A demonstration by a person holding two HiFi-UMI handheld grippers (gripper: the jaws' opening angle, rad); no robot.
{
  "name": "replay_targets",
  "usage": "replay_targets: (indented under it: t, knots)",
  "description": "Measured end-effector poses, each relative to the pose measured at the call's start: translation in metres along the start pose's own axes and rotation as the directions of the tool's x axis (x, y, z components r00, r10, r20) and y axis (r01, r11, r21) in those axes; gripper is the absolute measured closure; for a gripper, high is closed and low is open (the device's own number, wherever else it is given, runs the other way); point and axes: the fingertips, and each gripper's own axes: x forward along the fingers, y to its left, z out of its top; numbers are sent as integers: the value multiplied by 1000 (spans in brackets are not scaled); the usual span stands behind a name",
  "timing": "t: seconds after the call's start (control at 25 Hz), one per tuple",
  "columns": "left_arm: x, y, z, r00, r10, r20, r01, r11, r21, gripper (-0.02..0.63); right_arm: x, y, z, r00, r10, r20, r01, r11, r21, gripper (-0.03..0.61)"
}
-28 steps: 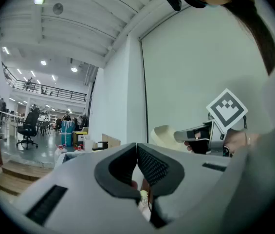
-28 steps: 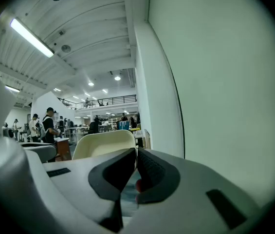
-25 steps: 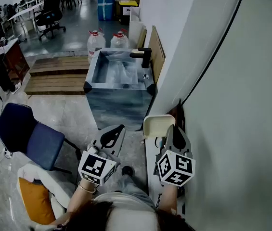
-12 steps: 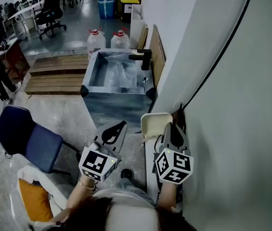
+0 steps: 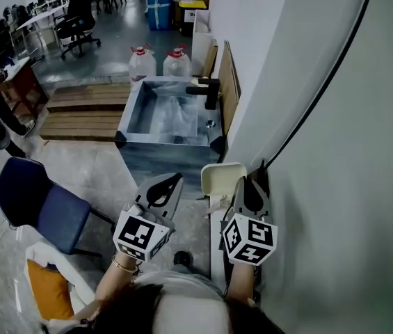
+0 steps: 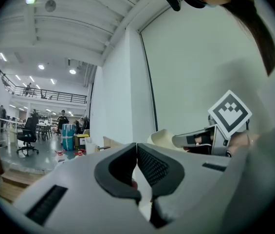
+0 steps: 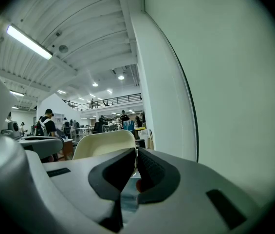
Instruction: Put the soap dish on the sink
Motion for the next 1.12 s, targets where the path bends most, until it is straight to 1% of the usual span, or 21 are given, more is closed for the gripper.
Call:
replay_targets:
  t: [0.12,0.6,1.12]
  knots:
    - [6,0,-3,1000,6,-13,-6,1000,-4,604,7,-5,0,1000,7,-2,-7,1000,1,541]
    - [19,6,-13,999,39,-21,-40,999,-15,604,27,-13,-10,999,25,-29,-24,1000,9,541]
    - [54,27,-10,1000,29,4,-29,999,-21,604,65,-17,-5,999,26,-29,-27,1000,-12,541]
